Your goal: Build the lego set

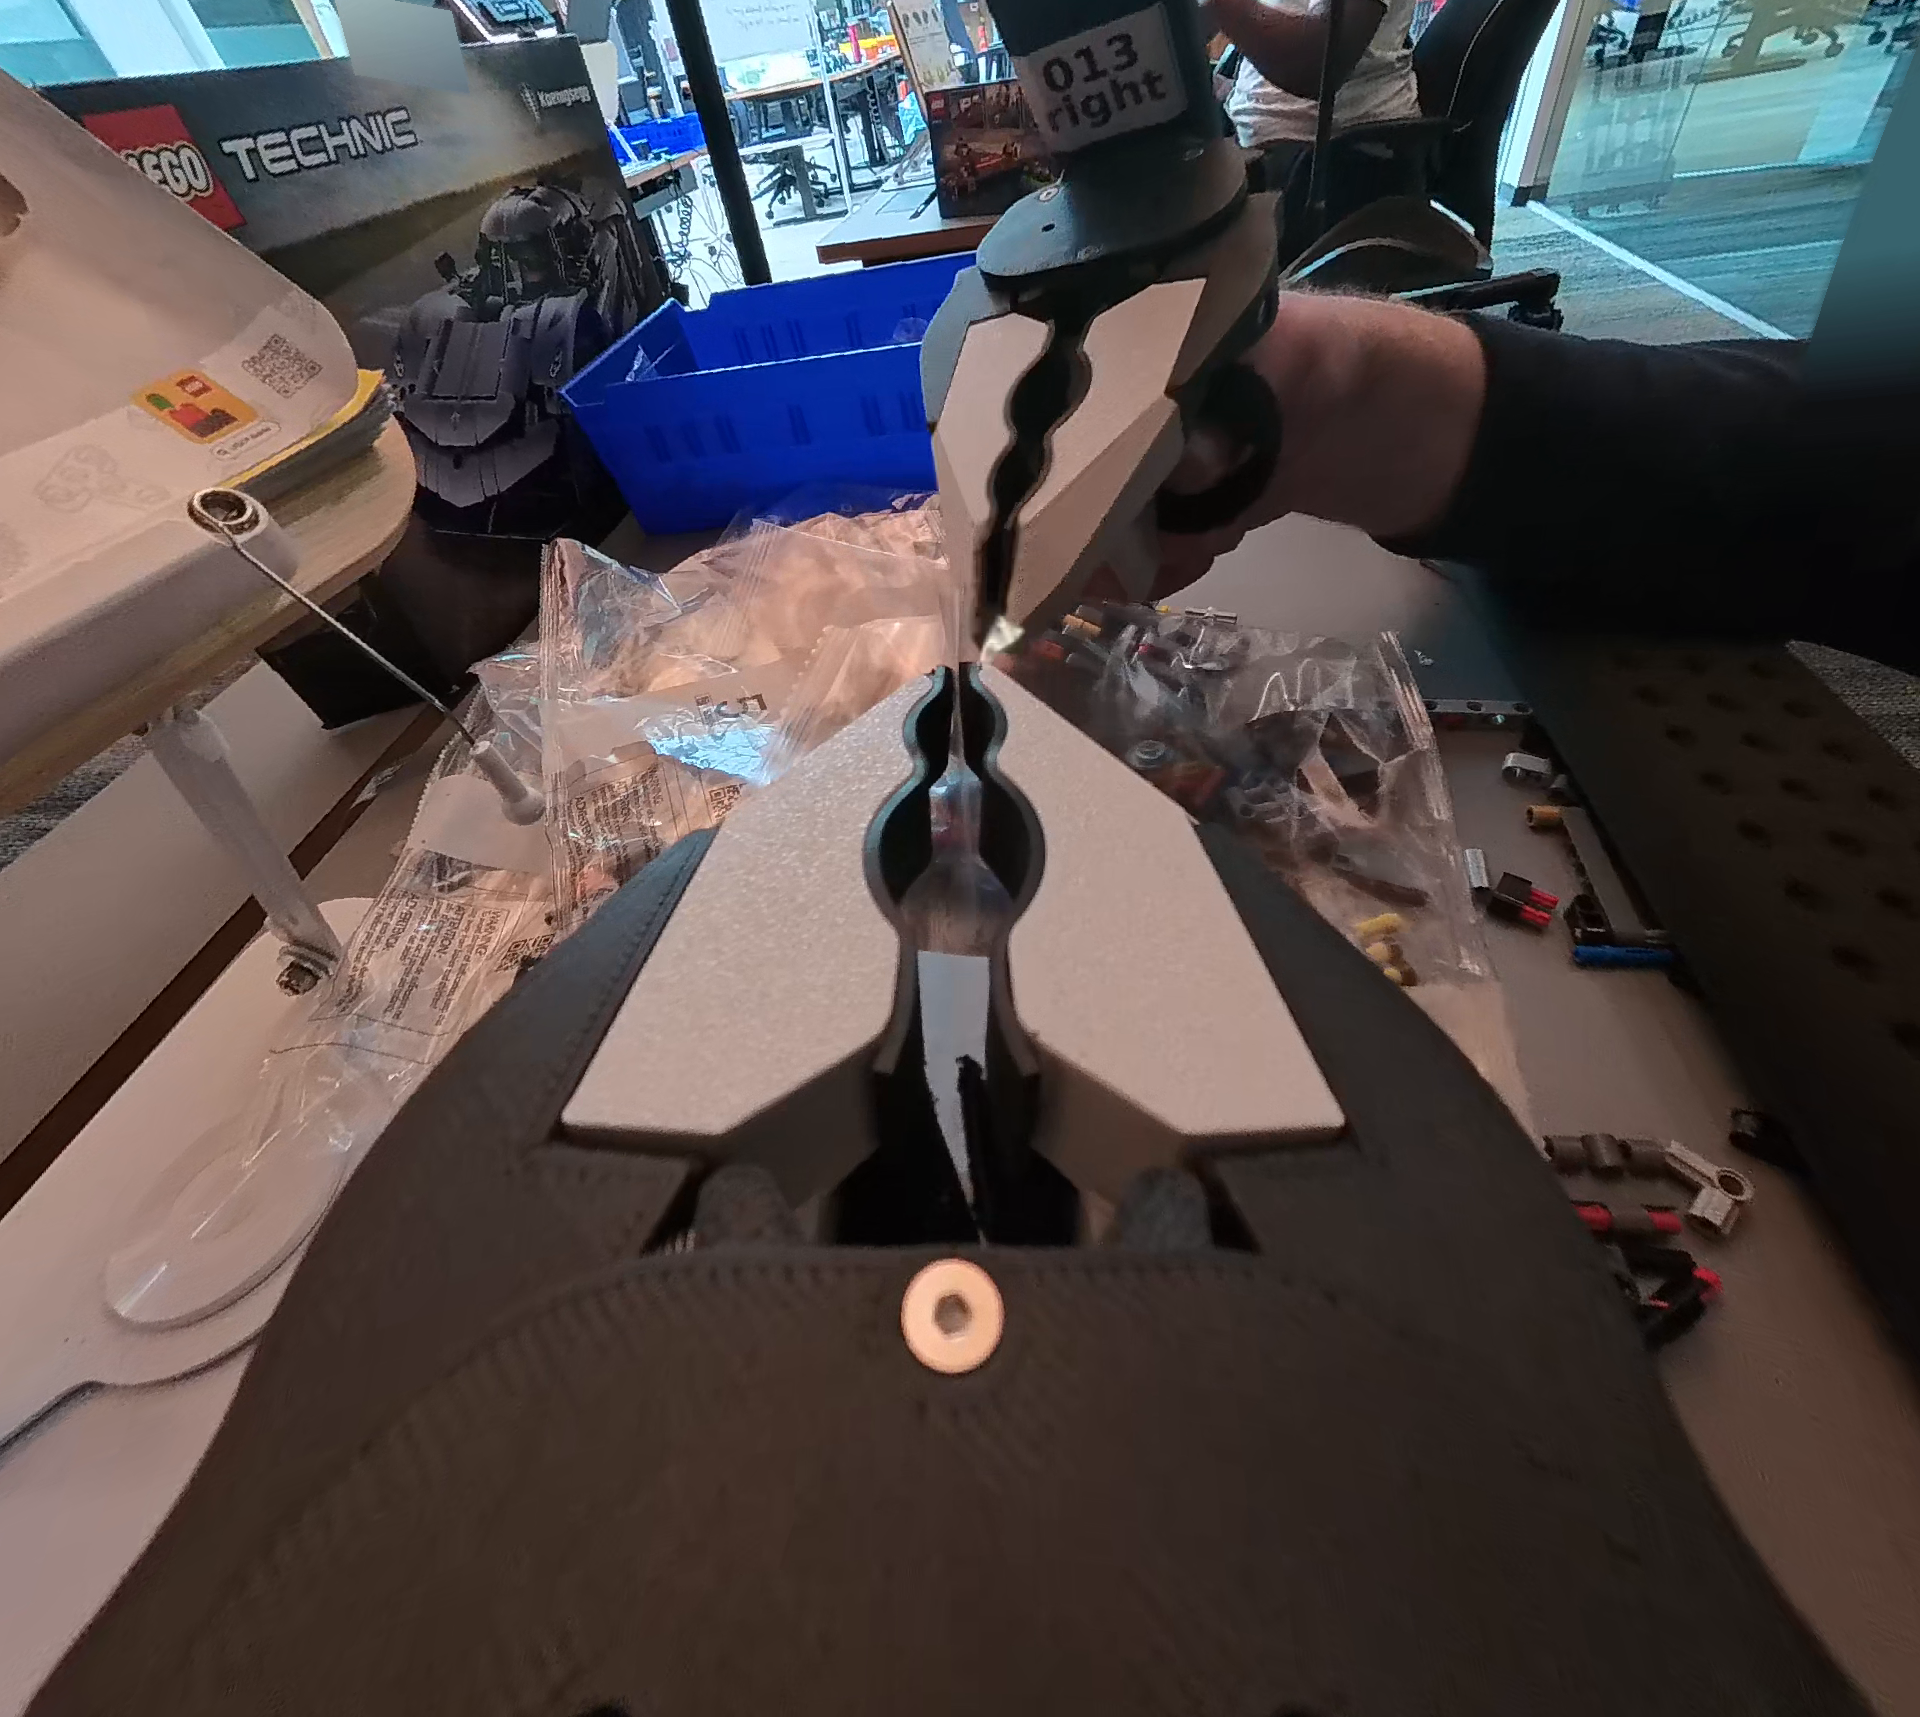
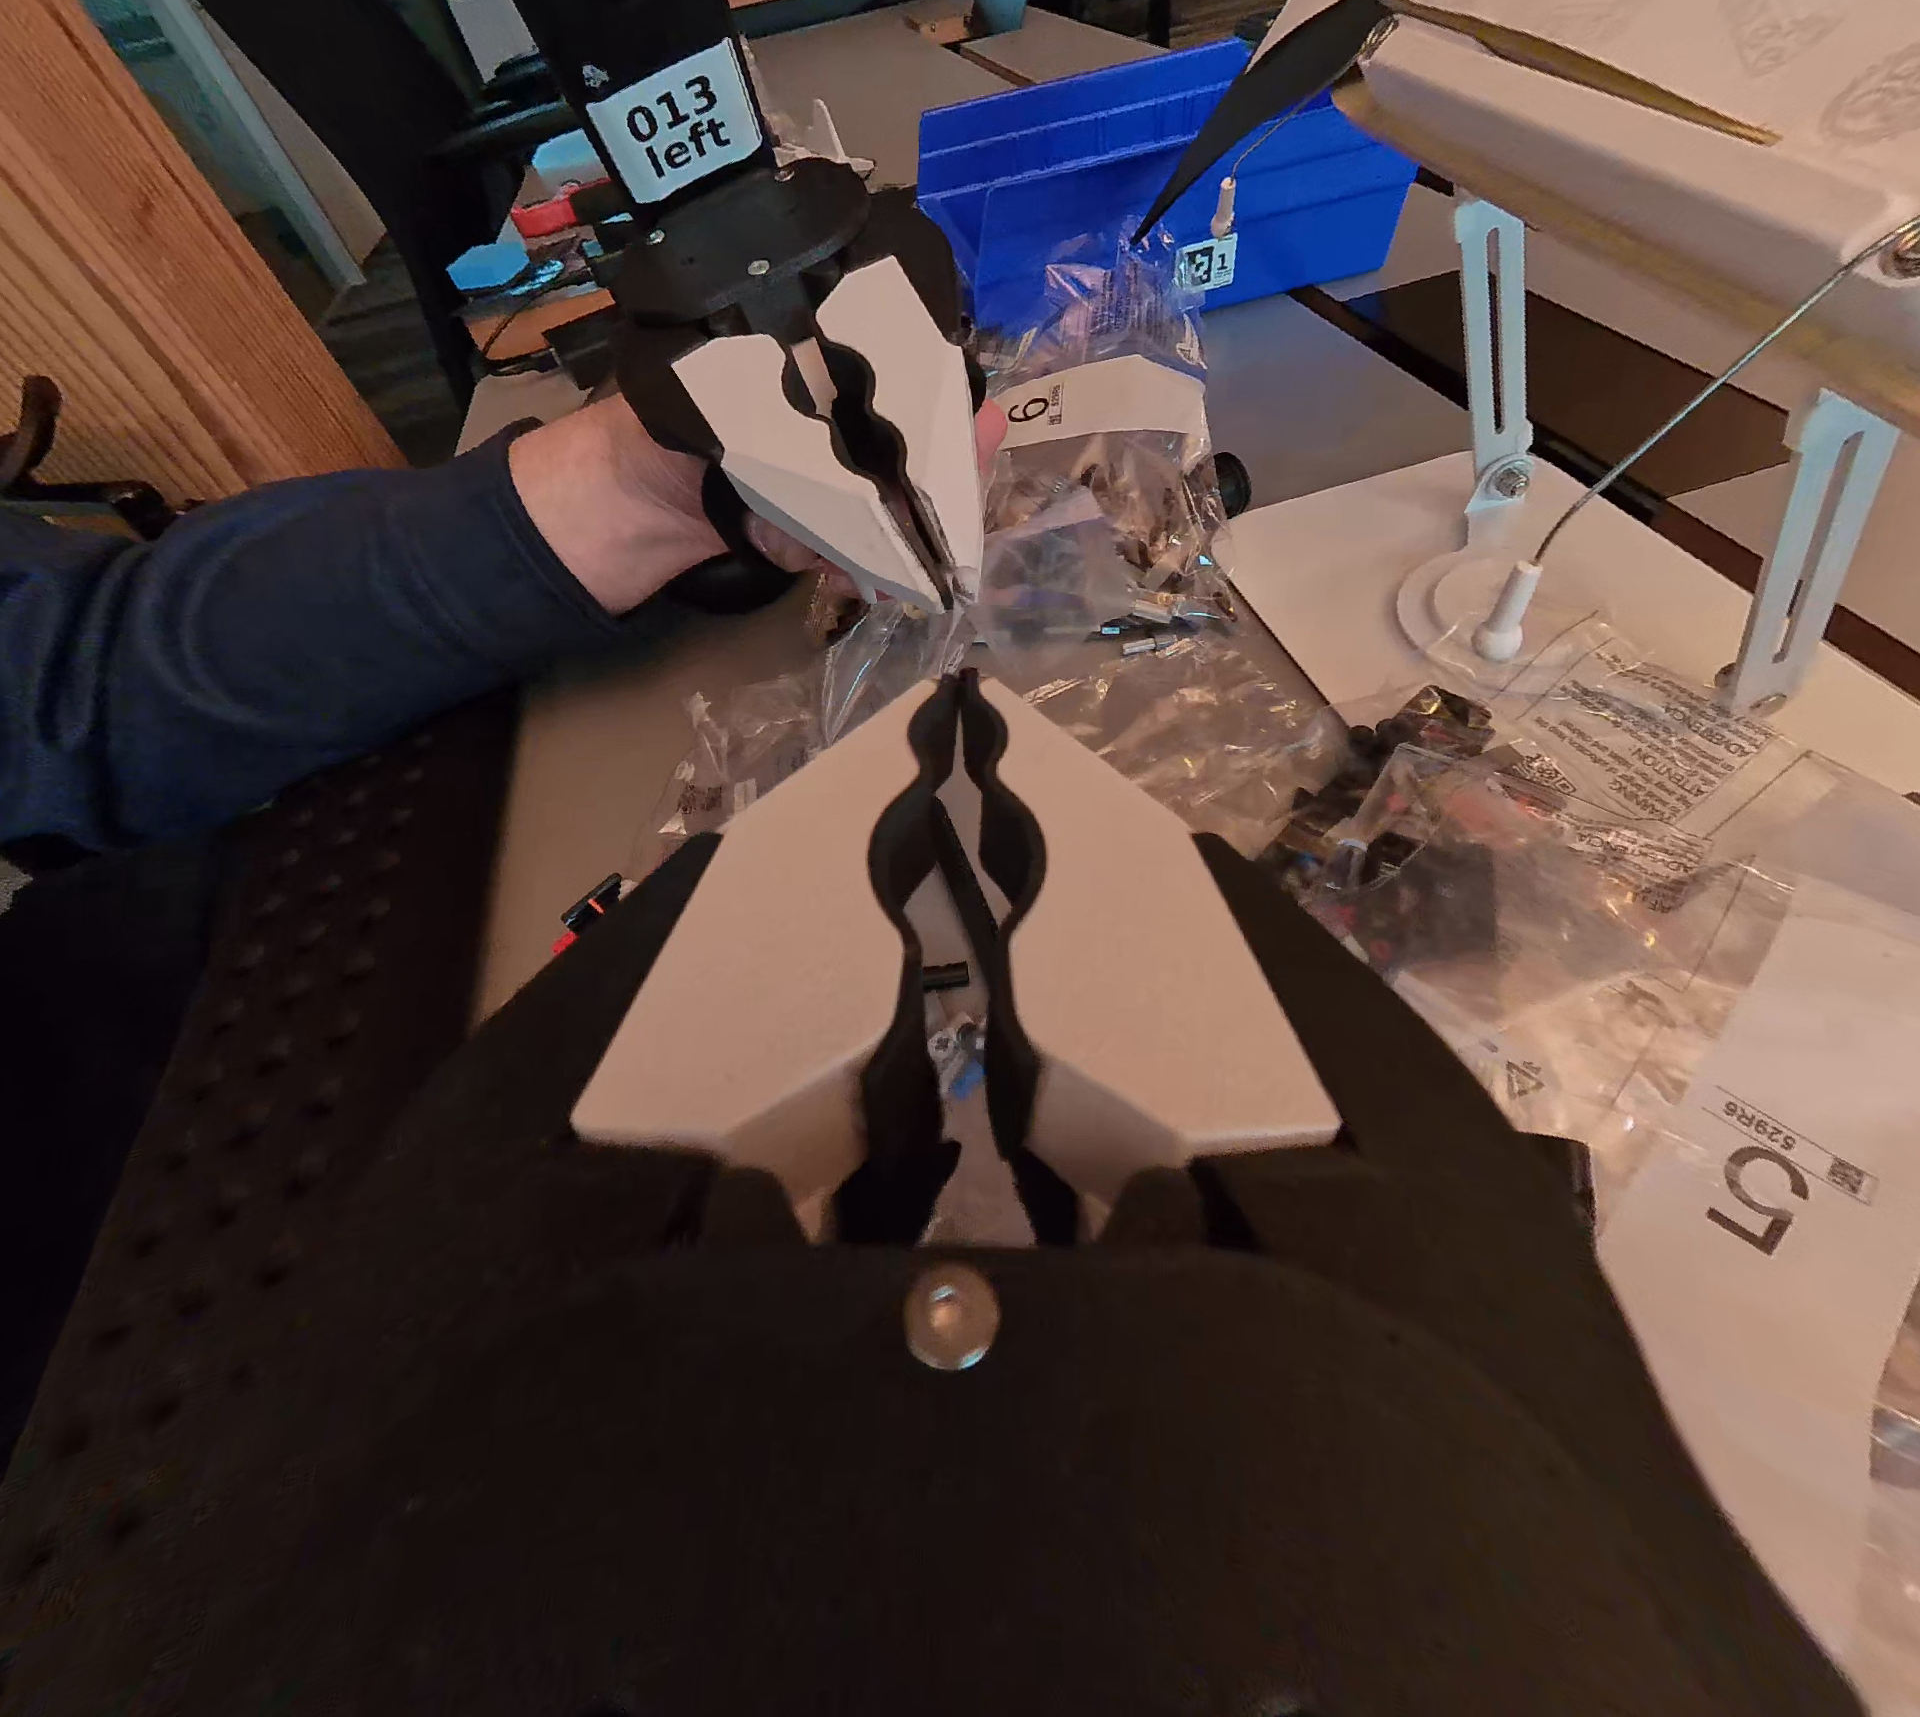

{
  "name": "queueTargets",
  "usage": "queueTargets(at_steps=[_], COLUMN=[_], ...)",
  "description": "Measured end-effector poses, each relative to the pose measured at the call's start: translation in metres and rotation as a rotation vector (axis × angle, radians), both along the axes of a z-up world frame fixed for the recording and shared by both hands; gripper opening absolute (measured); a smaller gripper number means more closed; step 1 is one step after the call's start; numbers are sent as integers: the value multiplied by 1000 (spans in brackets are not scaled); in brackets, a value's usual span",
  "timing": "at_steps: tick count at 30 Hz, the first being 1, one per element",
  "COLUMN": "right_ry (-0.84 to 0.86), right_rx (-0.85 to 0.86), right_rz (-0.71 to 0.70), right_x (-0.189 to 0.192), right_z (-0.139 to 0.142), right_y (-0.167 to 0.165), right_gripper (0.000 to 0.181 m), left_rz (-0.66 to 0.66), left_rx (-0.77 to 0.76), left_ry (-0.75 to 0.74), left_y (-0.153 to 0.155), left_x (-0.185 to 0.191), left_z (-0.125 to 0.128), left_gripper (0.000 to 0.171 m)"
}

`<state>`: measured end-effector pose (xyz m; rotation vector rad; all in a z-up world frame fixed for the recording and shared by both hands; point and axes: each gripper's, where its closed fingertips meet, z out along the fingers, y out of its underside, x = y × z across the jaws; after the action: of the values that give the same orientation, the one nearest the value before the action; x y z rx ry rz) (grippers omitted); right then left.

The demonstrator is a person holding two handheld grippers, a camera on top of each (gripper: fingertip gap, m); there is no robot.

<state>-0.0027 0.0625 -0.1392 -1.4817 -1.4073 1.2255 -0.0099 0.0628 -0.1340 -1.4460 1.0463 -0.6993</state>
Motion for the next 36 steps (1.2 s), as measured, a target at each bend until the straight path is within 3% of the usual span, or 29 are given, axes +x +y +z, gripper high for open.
queueTargets(at_steps=[19,36], right_ry=[58,53], right_rx=[-81,-57], right_rz=[39,20], right_x=[4,4], right_z=[10,9], right_y=[-4,-2], right_gripper=[8,0], left_rz=[2,-2], left_rx=[3,9], left_ry=[1,-3], left_y=[0,-2], left_x=[0,0], left_z=[1,3], left_gripper=[0,0])
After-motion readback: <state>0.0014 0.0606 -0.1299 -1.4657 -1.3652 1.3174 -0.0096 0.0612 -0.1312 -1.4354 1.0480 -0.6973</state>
